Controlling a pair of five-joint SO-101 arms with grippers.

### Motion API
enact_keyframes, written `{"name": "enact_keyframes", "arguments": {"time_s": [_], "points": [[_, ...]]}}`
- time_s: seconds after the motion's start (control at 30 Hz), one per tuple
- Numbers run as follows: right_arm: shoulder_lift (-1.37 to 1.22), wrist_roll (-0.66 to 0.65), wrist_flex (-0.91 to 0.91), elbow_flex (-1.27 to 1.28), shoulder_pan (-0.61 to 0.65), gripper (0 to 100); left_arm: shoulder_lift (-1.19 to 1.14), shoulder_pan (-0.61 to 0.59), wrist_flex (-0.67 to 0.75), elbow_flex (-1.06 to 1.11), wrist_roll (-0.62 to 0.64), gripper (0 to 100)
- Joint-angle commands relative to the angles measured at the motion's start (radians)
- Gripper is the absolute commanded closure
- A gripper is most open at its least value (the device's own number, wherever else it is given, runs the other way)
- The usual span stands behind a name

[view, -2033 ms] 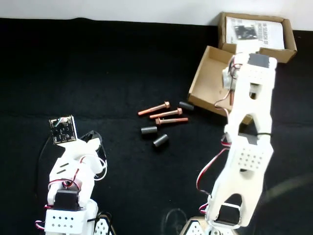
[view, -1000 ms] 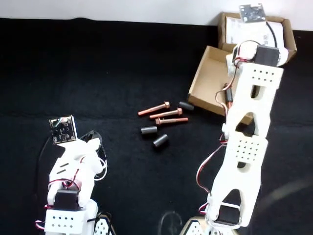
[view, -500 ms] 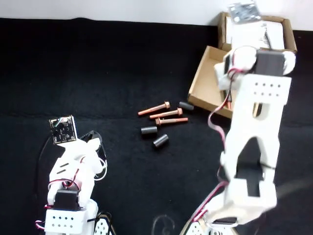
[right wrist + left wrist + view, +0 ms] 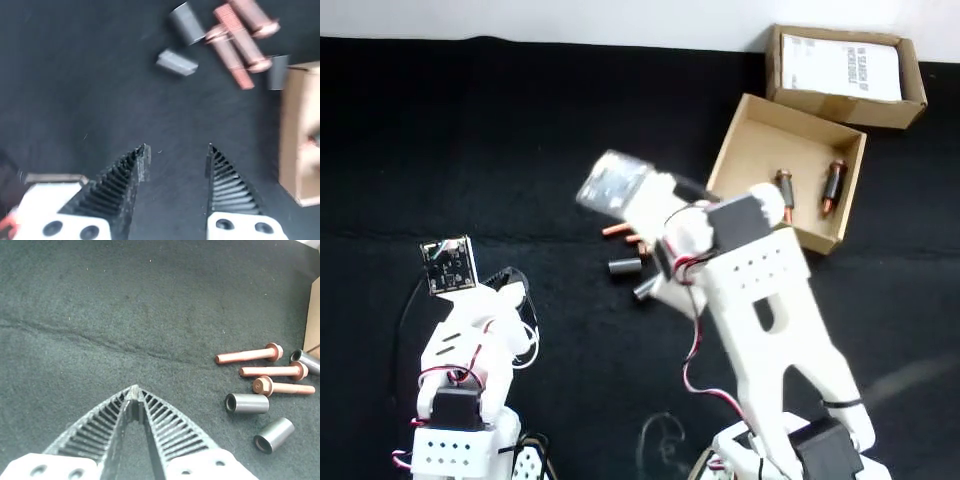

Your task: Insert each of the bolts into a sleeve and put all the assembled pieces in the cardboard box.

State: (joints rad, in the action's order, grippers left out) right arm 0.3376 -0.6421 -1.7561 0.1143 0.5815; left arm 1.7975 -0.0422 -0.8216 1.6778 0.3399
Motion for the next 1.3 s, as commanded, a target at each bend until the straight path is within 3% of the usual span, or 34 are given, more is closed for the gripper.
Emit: {"name": "enact_keyframes", "arguments": {"time_s": [0.0, 0.27, 0.4, 0.73, 1.27], "points": [[0.044, -0.020, 0.005, 0.054, 0.021, 83.3, 0.002, 0.015, -0.003, 0.018, -0.005, 98], [0.054, 0.000, -0.004, 0.059, 0.019, 83.3, 0.002, 0.015, -0.002, 0.018, -0.005, 98], [0.045, -0.249, -0.004, 0.061, 0.088, 83.3, 0.002, 0.015, -0.002, 0.018, -0.005, 98], [-0.143, -0.542, 0.064, 0.053, 0.081, 83.3, 0.008, 0.013, -0.005, 0.018, -0.005, 98], [-0.432, -0.647, 0.374, 0.053, 0.035, 83.3, 0.010, 0.010, -0.005, 0.018, -0.005, 98]]}}
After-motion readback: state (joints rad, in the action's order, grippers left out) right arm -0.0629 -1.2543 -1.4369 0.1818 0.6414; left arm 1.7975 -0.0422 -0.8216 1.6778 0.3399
